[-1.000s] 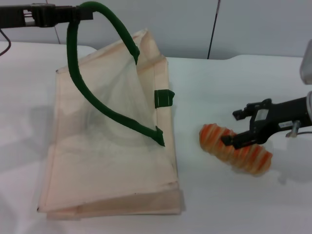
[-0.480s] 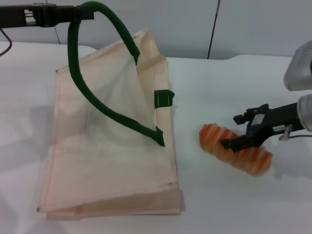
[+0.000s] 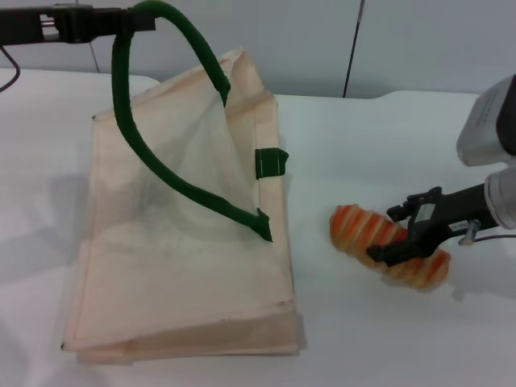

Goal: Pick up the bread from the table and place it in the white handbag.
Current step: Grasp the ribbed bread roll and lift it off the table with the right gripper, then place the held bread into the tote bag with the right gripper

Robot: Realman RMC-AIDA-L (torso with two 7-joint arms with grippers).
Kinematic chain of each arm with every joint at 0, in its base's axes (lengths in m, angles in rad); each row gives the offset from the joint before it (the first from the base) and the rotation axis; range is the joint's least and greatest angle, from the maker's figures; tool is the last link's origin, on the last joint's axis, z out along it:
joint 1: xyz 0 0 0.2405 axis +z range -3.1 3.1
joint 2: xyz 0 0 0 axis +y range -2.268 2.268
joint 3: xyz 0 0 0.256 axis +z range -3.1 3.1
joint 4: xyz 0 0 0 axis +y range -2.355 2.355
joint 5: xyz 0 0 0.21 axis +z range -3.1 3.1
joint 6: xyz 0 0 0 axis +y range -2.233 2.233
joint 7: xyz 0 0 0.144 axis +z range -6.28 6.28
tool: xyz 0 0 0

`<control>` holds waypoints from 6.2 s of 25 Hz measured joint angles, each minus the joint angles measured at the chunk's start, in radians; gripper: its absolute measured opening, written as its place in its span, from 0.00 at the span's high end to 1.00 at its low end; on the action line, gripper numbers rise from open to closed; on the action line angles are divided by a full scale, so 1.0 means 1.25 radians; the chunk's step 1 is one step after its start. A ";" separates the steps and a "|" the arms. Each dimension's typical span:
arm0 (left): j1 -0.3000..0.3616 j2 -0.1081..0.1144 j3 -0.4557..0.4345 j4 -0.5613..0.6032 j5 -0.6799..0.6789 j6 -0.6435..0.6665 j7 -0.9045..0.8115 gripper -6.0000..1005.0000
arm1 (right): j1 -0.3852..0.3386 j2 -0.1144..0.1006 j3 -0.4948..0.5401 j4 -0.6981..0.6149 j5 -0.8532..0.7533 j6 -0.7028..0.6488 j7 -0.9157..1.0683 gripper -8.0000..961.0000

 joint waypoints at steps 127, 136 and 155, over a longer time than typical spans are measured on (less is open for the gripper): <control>-0.082 -0.038 -0.001 0.006 0.001 -0.006 0.017 0.85 | 0.197 0.016 -0.151 0.272 0.536 -0.150 -0.267 0.67; -0.085 -0.038 -0.001 0.006 0.001 -0.006 0.017 0.85 | 0.199 0.015 -0.154 0.276 0.536 -0.151 -0.267 0.39; -0.061 -0.035 0.000 0.006 -0.006 -0.023 0.017 0.85 | 0.133 0.001 -0.141 0.269 0.536 -0.253 -0.234 0.07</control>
